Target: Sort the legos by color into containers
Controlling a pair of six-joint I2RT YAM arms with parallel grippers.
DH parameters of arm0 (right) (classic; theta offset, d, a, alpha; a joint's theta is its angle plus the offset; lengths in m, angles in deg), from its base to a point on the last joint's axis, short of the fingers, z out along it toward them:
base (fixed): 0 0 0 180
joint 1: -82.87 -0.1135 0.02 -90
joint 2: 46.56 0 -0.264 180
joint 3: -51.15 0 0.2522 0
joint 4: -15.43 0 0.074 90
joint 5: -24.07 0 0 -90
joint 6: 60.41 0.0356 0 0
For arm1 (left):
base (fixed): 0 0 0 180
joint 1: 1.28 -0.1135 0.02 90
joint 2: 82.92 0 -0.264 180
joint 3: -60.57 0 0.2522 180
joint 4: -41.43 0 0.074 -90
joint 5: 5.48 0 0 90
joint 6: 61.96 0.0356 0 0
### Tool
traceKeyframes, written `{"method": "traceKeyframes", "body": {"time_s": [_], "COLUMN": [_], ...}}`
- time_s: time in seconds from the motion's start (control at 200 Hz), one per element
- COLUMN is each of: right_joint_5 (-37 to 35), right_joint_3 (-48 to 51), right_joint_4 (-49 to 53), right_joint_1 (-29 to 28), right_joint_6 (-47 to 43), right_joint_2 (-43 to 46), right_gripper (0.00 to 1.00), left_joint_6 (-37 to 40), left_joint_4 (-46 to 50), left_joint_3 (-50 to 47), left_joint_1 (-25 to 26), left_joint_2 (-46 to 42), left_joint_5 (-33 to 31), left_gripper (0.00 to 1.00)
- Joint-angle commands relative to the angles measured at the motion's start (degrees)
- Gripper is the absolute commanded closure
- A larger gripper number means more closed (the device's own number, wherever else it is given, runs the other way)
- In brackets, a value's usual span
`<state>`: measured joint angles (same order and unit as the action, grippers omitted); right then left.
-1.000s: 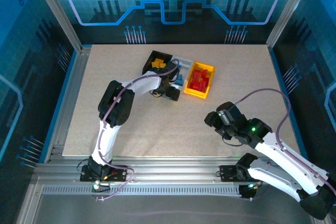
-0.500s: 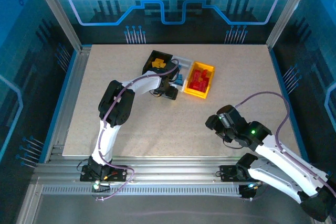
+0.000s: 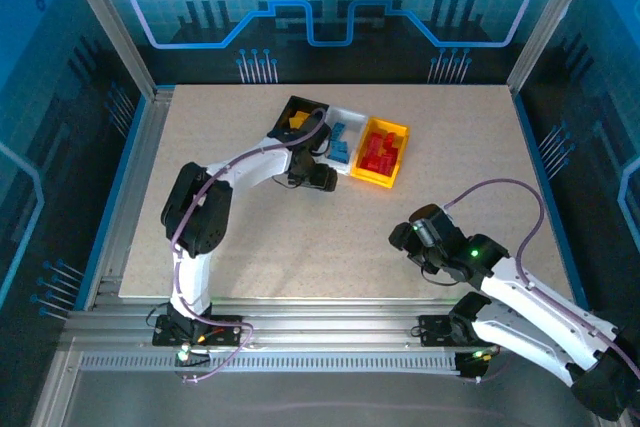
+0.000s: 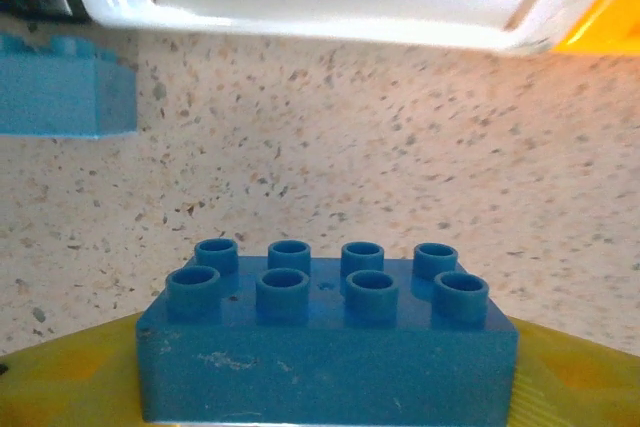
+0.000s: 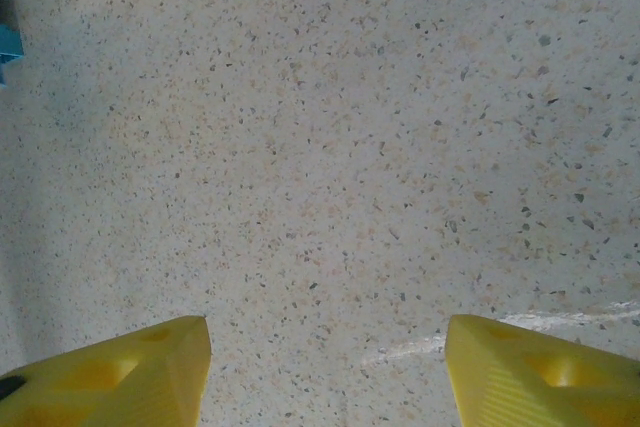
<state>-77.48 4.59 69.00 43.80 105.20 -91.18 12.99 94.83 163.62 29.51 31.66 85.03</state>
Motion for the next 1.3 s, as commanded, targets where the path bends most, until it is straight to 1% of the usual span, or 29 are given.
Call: {"method": "traceKeyframes", "body": {"time_s": [0.0, 0.245, 0.45, 0.64, 0.83, 0.95, 1.051, 1.291], "right_joint_5": [-0.78, -2.06, -1.91, -1.38, -1.41, -0.72, 0.54, 3.08], "right_joint_3": [0.59, -0.68, -2.2, -3.71, -5.53, -5.74, -6.17, -8.61], "right_joint_4": [-0.32, 2.94, 5.04, 6.71, 7.14, 5.93, 4.39, 1.38], "right_joint_1": [-0.92, -0.49, 0.84, 1.85, 2.92, 3.61, 4.38, 5.22], "right_joint_6": [0.7, -1.7, -5.18, -8.76, -11.66, -12.57, -13.59, -16.13], "right_joint_2": [0.1, 1.45, 1.99, 0.95, -0.79, -2.4, -4.59, -10.69], "right_gripper": [0.35, 0.35, 0.35, 0.35, 0.35, 0.34, 0.34, 0.34], "left_joint_6": [-1.63, -3.25, -4.96, -6.0, -7.2, -6.6, -6.33, -6.16], "left_joint_4": [1.7, 3.59, 5.22, 6.22, 5.51, 5.71, 5.72, 5.71], "left_joint_3": [5.88, 18.87, 29.63, 36.94, 38.19, 37.97, 37.21, 36.5], "left_joint_1": [-0.7, -2.58, -2.66, -2.68, -2.8, -2.77, -2.88, -3.29], "left_joint_2": [-0.25, 7.6, 15.06, 20.54, 22.43, 22.57, 22.2, 21.49], "left_joint_5": [2.63, 1.64, 1.6, 1.52, 2.62, 2.48, 2.18, 2.05], "left_gripper": [0.33, 0.33, 0.33, 0.33, 0.32, 0.29, 0.24, 0.2]}}
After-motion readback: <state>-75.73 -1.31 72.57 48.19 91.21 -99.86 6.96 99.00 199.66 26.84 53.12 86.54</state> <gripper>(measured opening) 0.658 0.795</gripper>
